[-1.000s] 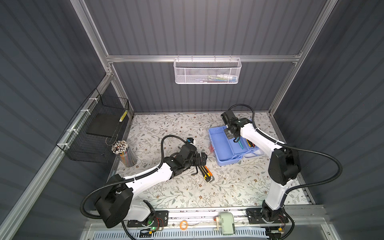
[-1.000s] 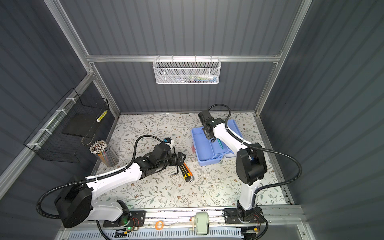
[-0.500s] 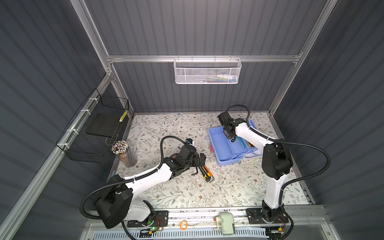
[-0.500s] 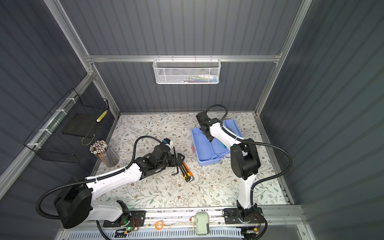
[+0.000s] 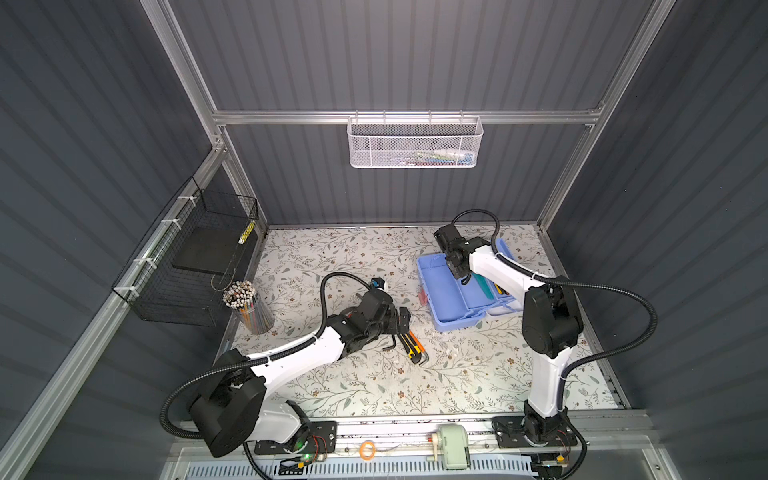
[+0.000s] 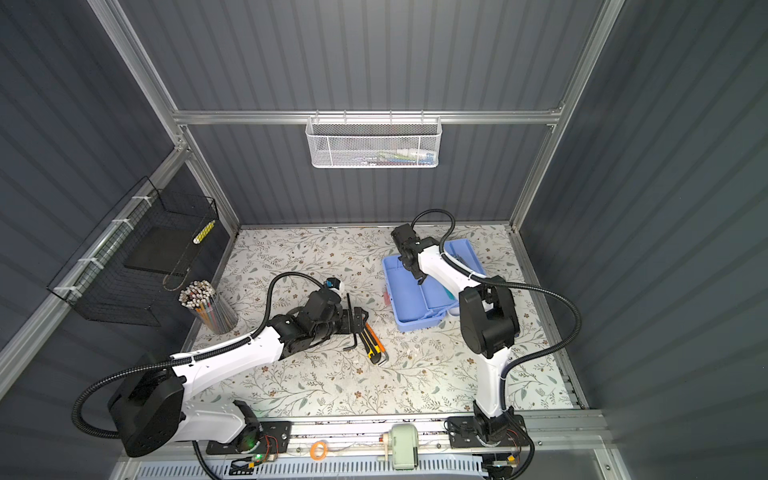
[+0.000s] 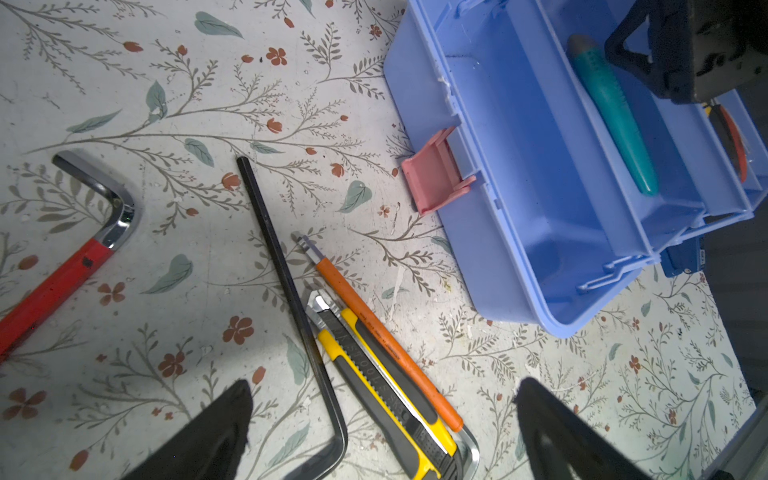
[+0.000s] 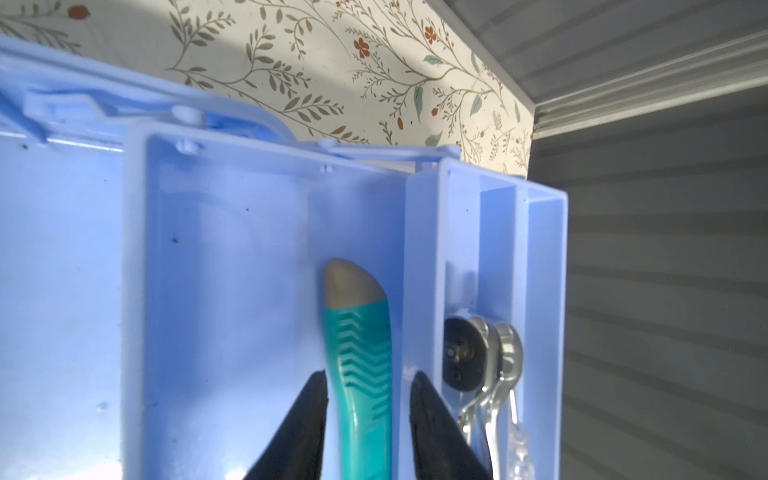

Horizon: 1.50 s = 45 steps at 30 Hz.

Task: Pack the tool kit
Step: 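Open the right gripper and move it toward the yellow utility knife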

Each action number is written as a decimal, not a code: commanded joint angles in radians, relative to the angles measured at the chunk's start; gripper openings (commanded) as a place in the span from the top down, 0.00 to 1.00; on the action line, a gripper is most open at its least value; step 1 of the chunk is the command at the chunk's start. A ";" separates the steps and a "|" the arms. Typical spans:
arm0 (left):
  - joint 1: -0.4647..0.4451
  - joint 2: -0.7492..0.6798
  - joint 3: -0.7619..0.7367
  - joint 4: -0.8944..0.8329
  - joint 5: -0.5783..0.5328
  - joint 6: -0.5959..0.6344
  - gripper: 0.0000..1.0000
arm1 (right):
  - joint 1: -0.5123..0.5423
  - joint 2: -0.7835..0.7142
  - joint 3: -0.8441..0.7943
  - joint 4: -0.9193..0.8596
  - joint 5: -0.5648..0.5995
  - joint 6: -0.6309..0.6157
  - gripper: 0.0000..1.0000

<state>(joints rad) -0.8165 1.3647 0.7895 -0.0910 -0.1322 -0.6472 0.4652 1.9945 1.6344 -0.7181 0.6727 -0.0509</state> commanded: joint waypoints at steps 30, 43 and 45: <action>0.062 -0.087 -0.042 -0.161 -0.153 -0.042 0.00 | 0.119 -0.492 -0.372 0.120 -0.245 0.307 0.01; 0.206 -0.209 -0.084 -0.320 -0.288 -0.094 0.00 | 0.458 -0.510 -0.553 0.214 -0.344 0.509 0.09; 0.231 -0.223 -0.087 -0.351 -0.308 -0.103 0.00 | 0.496 -0.467 -0.546 0.207 -0.353 0.515 0.11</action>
<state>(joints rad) -0.6155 1.1664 0.7151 -0.3531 -0.3714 -0.7219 0.9245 1.4830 1.0897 -0.5201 0.3470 0.4168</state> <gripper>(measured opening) 0.997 0.897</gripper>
